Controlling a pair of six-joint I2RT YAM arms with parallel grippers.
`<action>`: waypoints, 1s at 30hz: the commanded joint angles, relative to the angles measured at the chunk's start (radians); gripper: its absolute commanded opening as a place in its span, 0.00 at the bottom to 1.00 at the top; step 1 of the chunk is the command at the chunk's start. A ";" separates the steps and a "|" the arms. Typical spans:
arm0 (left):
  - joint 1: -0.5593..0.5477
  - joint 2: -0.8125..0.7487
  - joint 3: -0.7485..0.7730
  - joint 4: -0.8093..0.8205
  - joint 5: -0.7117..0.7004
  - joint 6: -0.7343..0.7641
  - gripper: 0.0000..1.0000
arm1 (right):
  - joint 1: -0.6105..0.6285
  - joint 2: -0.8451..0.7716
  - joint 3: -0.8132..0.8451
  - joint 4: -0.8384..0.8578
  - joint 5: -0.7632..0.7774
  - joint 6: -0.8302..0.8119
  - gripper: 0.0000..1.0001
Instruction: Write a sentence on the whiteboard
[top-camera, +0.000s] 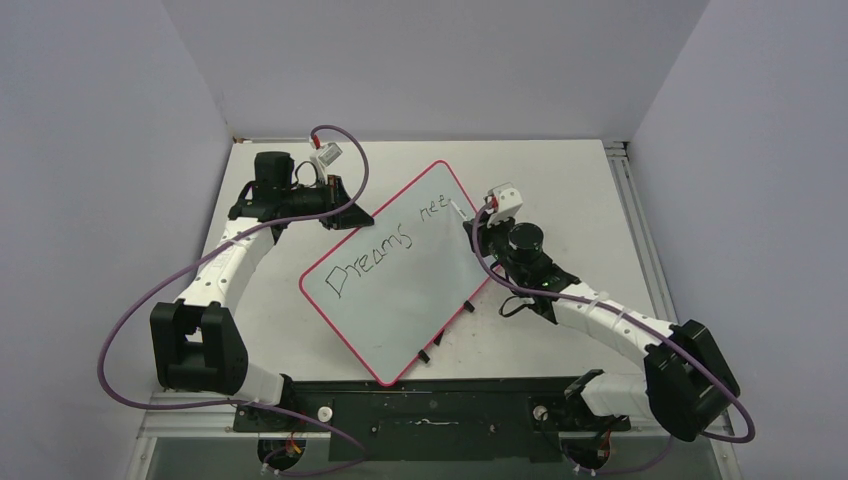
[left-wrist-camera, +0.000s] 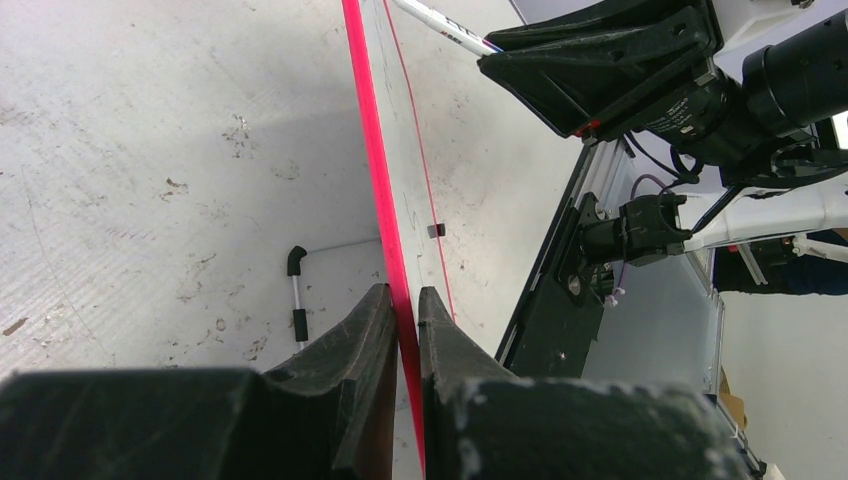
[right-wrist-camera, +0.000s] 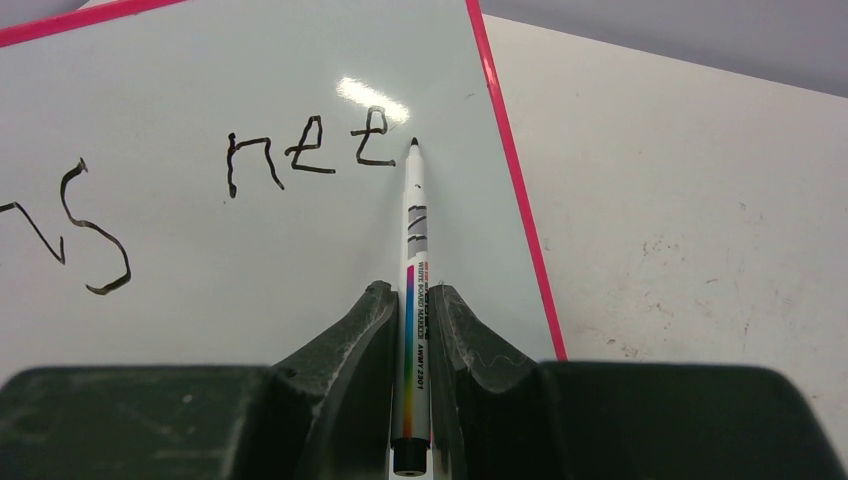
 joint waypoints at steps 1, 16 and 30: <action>-0.003 0.001 -0.005 -0.004 0.052 0.035 0.00 | -0.010 0.015 0.047 0.053 -0.006 -0.006 0.05; -0.003 0.004 -0.004 -0.007 0.053 0.041 0.00 | -0.022 0.052 0.061 0.072 -0.057 -0.023 0.05; -0.003 0.006 -0.005 -0.007 0.050 0.041 0.00 | -0.022 0.024 0.031 0.076 -0.093 -0.037 0.05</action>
